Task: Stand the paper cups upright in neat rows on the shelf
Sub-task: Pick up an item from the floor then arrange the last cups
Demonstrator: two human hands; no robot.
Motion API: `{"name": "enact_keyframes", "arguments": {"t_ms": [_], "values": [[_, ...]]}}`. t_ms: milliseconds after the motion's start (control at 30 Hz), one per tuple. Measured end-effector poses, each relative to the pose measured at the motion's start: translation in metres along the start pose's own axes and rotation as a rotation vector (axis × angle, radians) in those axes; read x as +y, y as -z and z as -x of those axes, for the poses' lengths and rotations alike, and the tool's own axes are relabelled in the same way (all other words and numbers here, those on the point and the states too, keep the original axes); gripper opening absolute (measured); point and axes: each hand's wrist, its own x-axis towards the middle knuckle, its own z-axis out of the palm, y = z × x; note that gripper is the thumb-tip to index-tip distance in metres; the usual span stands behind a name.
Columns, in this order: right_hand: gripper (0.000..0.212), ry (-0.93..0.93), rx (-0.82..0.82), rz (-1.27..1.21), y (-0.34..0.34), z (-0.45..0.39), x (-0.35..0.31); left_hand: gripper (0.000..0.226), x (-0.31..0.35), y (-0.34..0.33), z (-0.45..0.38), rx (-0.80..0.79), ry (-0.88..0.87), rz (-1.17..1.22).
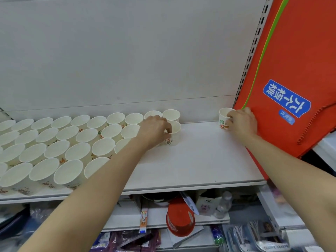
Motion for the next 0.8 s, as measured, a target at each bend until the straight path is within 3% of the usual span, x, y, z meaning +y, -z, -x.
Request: {"name": "enact_keyframes", "arguments": {"t_ms": [167,367,533,800], "values": [[0.011,-0.028,-0.026,-0.136,0.002,0.003,-0.011,0.015,0.001,0.000,0.000,0.009,0.020,0.044],[0.002,0.179,0.063,-0.498,0.025,0.063,-0.047,0.021,-0.013,0.016,0.035,0.118,0.093,0.198],[0.008,0.351,-0.019,-0.569,0.033,0.124,-0.088,0.017,-0.034,0.032,0.094,0.290,0.258,0.331],[0.011,0.518,-0.083,-0.593,0.020,0.164,-0.169,0.020,-0.060,0.048,0.151,0.203,0.283,0.283]]}}
